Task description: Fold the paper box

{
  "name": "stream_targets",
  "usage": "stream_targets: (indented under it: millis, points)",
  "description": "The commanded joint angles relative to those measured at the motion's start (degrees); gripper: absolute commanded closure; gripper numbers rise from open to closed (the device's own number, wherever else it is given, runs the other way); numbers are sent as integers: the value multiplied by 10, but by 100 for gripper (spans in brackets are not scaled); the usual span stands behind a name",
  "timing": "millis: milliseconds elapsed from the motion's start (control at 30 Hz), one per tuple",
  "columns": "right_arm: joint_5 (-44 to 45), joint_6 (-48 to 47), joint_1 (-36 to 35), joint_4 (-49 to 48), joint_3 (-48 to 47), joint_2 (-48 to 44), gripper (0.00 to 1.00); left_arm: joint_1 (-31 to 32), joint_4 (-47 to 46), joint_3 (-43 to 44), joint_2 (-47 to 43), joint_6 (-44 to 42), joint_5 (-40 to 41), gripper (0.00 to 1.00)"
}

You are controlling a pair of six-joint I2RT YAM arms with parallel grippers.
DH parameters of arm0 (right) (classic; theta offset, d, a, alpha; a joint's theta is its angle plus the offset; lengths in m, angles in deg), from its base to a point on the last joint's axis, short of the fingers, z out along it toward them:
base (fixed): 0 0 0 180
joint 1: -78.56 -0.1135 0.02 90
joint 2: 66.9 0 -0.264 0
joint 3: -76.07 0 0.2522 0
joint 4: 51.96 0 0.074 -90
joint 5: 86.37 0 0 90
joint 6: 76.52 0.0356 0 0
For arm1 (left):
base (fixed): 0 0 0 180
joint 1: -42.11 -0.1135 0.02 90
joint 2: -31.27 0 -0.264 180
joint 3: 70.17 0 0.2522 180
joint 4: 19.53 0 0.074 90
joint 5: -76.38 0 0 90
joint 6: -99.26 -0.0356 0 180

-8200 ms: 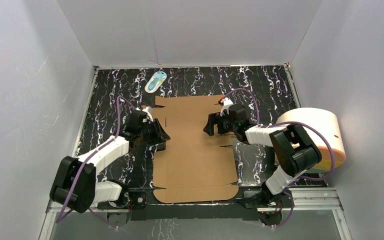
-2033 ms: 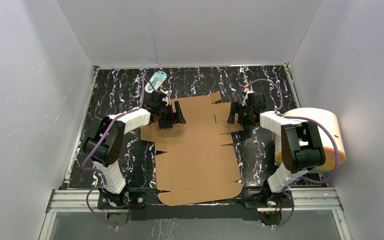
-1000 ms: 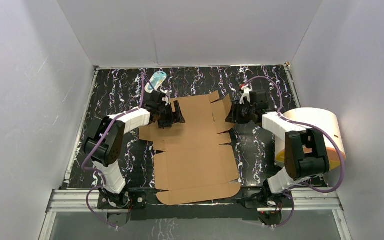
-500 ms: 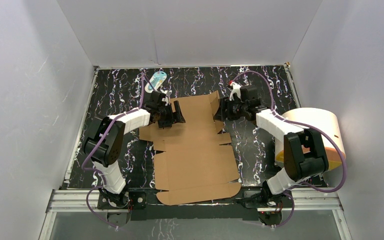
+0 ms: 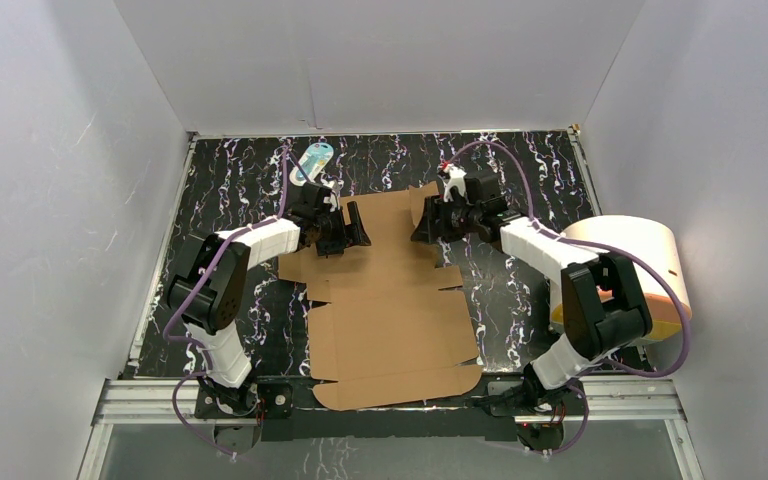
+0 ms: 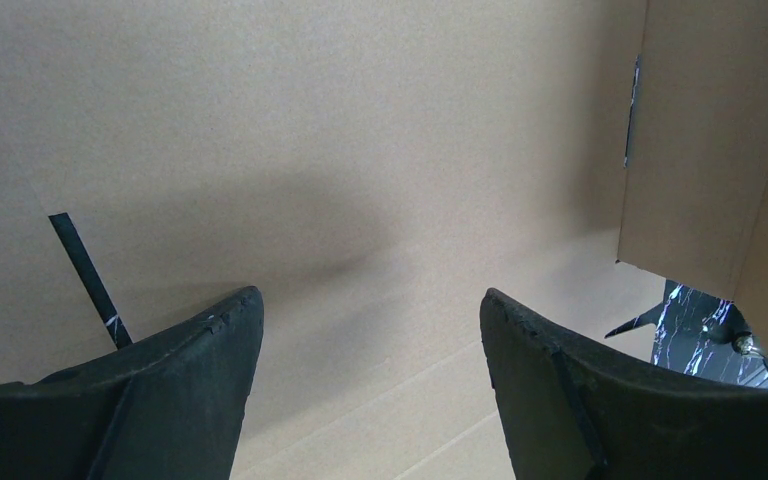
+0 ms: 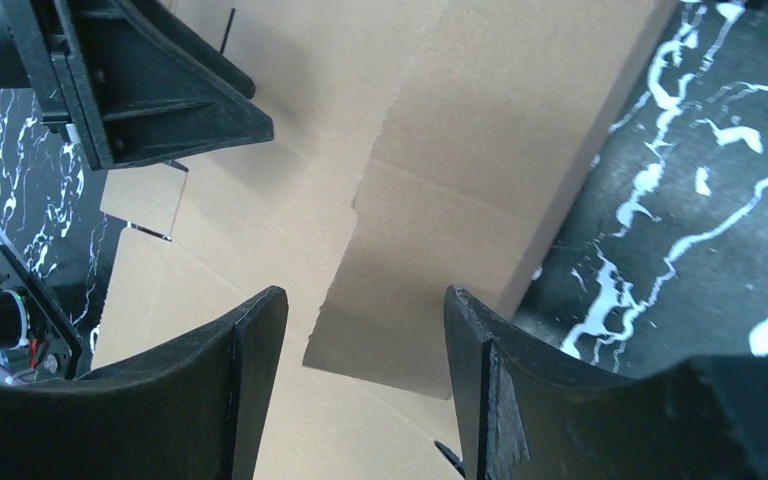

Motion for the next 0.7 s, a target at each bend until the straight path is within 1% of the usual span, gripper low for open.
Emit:
stream_targets:
  millis: [0,133,467,667]
  points:
    - [-15,13,-24,-30,-34,13,32,2,12,-19,-8,0,-1,23]
    - [4,20,-37,-30,-37,25,31,3,8,-22,-9,1,-2,23]
    - [73,14,-51,-24,-43,56,34,2,1,-31,-14,2,-2,23]
    - [80,8,-51,-30,-41,73,35,3,0,-33,-16,1,-1,23]
